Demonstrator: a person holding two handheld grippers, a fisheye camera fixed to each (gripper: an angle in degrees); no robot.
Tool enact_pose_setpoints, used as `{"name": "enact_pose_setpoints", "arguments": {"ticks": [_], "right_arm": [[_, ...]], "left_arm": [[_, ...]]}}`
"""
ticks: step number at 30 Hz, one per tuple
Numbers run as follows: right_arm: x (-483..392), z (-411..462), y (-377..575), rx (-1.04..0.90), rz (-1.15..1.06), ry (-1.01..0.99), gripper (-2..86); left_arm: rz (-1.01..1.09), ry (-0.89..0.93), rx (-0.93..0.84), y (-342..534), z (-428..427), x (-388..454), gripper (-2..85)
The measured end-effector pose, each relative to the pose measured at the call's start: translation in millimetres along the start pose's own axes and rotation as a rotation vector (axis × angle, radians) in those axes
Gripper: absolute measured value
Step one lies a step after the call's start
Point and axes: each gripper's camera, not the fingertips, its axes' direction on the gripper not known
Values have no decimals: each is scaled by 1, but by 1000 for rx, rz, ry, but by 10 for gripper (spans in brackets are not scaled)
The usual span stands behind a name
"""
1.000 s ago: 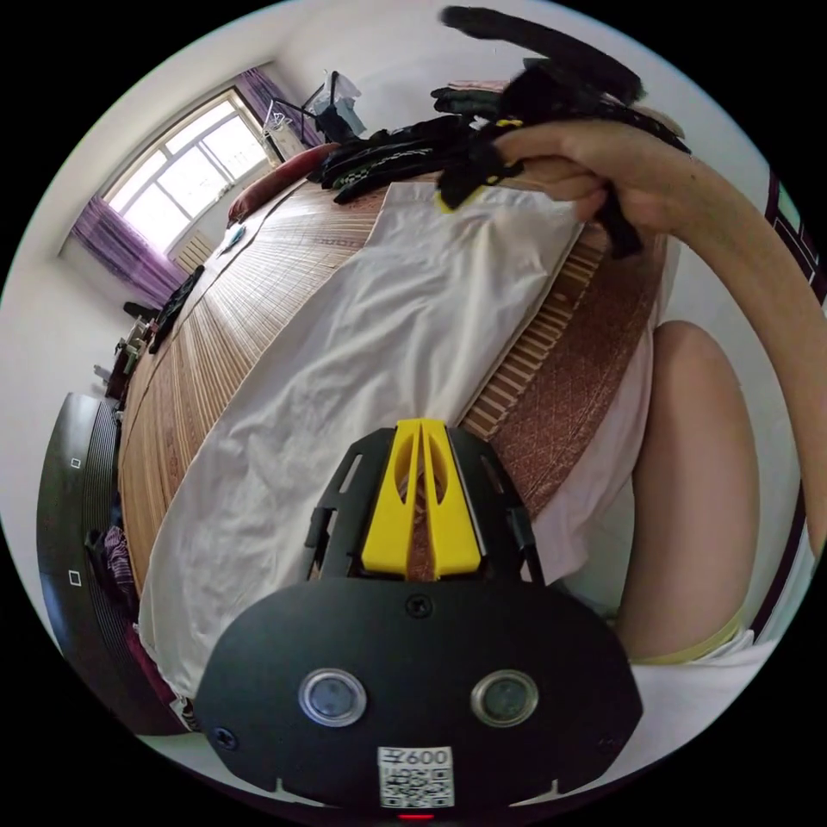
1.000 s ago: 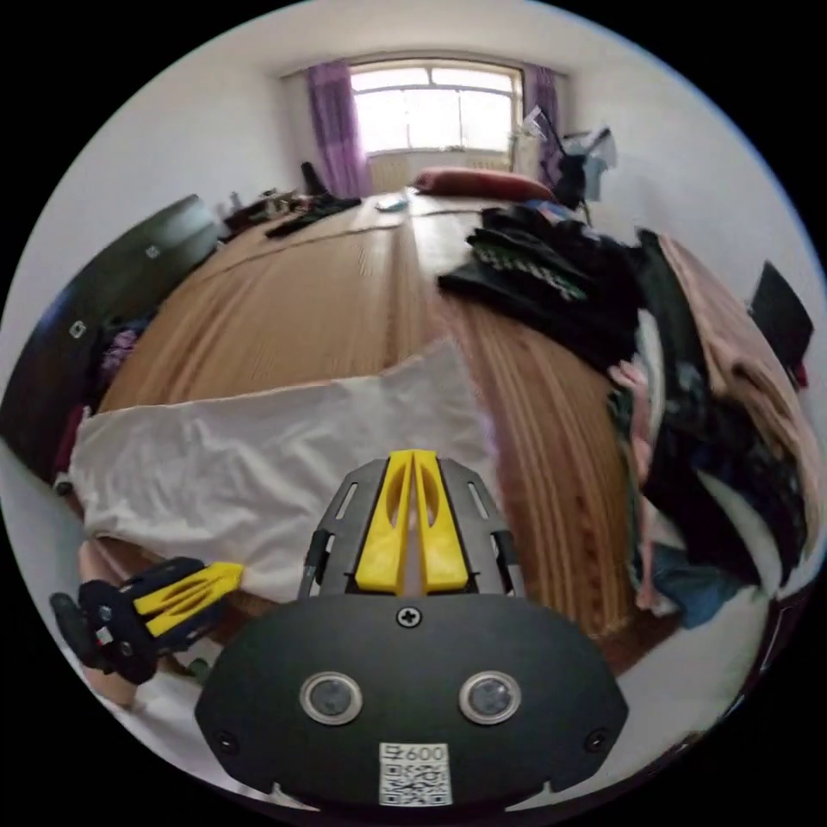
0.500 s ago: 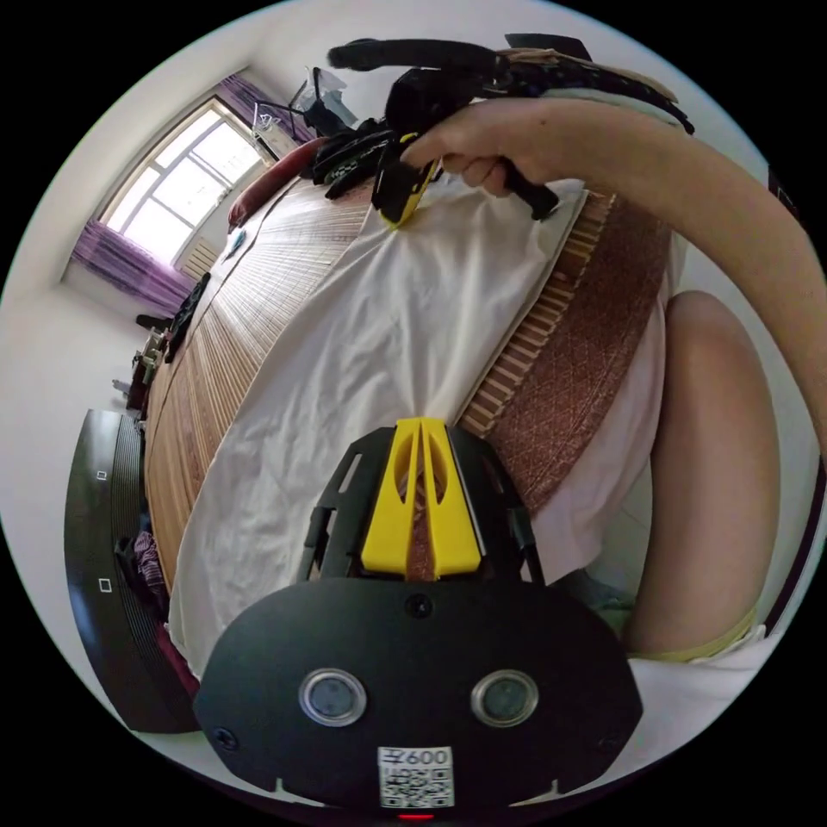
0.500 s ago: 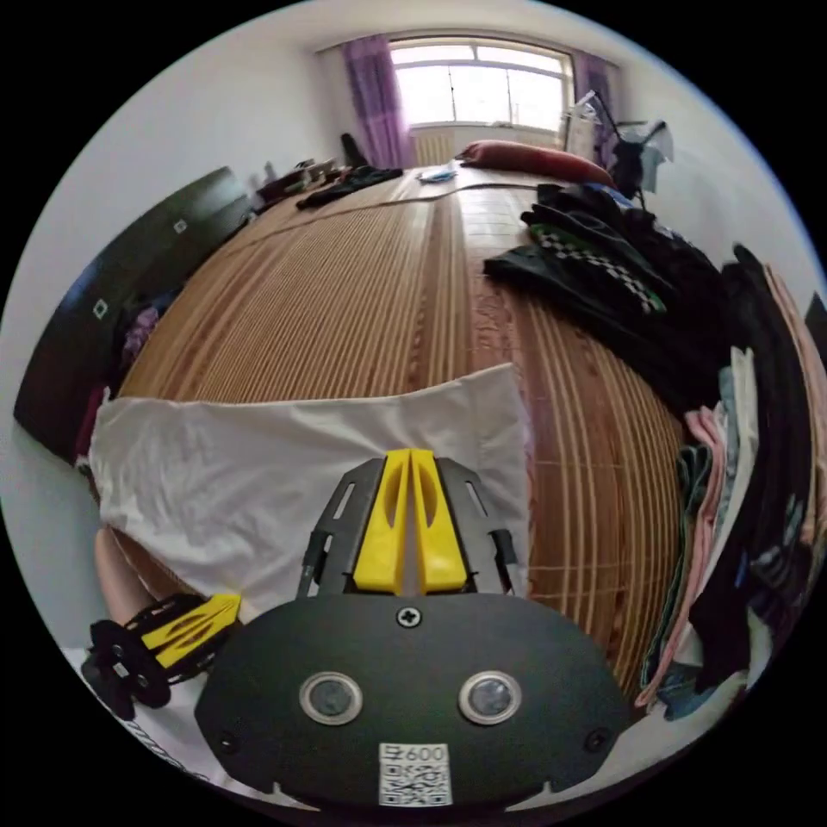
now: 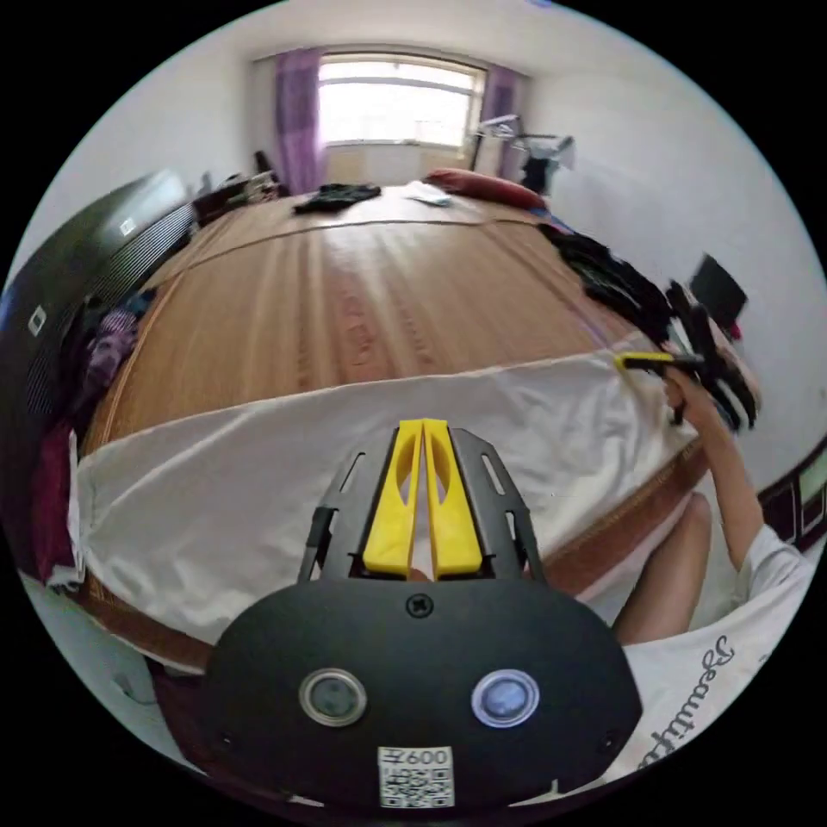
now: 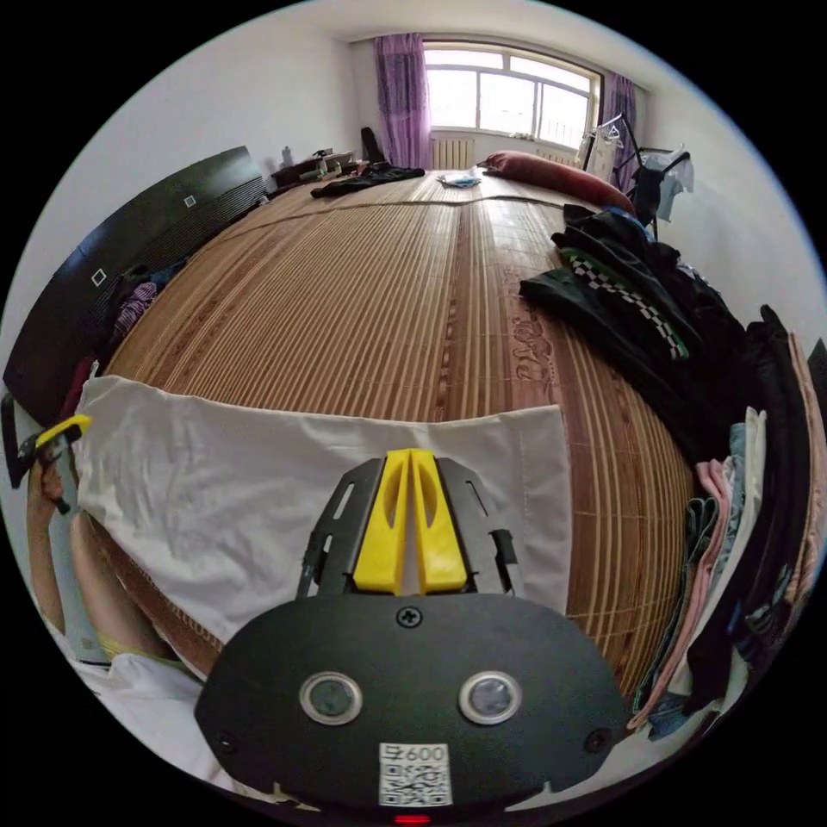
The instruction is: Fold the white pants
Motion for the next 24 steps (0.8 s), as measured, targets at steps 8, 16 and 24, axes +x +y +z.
{"name": "enact_pose_setpoints", "arguments": {"ticks": [8,16,24], "right_arm": [[33,69,32,-39,-24,-34,-8],[46,130,68,-26,-3,46,-8],[101,162,141,26,94,49,-8]], "left_arm": [[-170,82,-247,-157,-75,-257,8],[-256,-101,-23,-256,-279,-276,8],[-169,-189,-84,-306,-411,-181,6]]}}
